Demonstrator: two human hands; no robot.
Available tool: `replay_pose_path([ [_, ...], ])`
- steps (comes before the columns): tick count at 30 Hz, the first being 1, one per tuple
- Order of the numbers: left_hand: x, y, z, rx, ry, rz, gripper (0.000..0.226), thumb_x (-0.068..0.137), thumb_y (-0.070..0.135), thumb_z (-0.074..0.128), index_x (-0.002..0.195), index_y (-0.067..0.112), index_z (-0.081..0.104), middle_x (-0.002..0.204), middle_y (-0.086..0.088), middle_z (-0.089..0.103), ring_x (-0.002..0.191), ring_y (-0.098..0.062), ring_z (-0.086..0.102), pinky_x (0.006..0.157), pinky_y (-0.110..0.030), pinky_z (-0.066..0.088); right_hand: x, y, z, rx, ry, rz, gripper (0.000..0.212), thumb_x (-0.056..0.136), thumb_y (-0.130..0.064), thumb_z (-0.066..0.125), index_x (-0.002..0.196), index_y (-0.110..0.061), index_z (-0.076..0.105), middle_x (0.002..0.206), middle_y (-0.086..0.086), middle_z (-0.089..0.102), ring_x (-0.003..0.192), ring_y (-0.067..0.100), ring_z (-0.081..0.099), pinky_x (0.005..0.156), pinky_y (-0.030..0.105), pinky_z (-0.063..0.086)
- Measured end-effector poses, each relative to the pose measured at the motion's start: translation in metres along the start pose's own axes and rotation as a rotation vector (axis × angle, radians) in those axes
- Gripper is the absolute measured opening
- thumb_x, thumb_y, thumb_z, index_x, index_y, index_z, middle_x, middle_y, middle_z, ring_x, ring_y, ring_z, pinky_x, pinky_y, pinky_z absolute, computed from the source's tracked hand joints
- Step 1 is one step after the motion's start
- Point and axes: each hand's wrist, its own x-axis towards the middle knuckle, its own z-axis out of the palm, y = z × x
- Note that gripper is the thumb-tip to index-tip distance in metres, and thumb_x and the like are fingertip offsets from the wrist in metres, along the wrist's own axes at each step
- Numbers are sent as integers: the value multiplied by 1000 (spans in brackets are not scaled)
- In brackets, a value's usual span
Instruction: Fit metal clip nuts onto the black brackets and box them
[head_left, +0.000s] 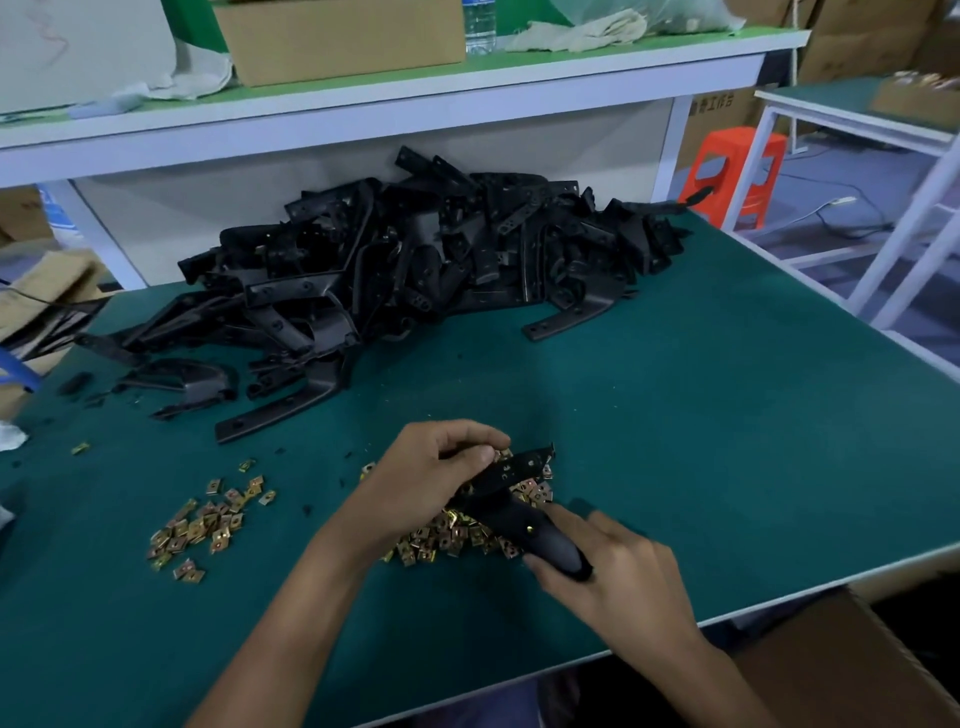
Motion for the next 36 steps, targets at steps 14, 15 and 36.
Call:
replay_pose_path([
  [14,0,5,-9,124,-113,29,21,99,14,62,109,25,77,102,10,77,96,-1,69,81,-9,47,1,2,1,14,-55,-28,48,77,-69,57,113,-40,72,69,-8,57,55,16,63,43,26,44],
  [15,0,5,-11,170,-135,38,21,99,16,62,110,29,76,101,12,76,97,-2,69,82,-10,47,1,3,1,0,-68,-31,48,77,-70,57,113,-41,72,69,-9,58,56,16,63,43,26,43],
  [36,-23,23,21,687,152,183,53,92,51,62,143,45,48,135,20,58,127,-9,50,105,-31,38,3,-3,12,78,-72,87,58,84,-71,55,135,-45,58,98,-6,66,91,21,68,71,35,51],
])
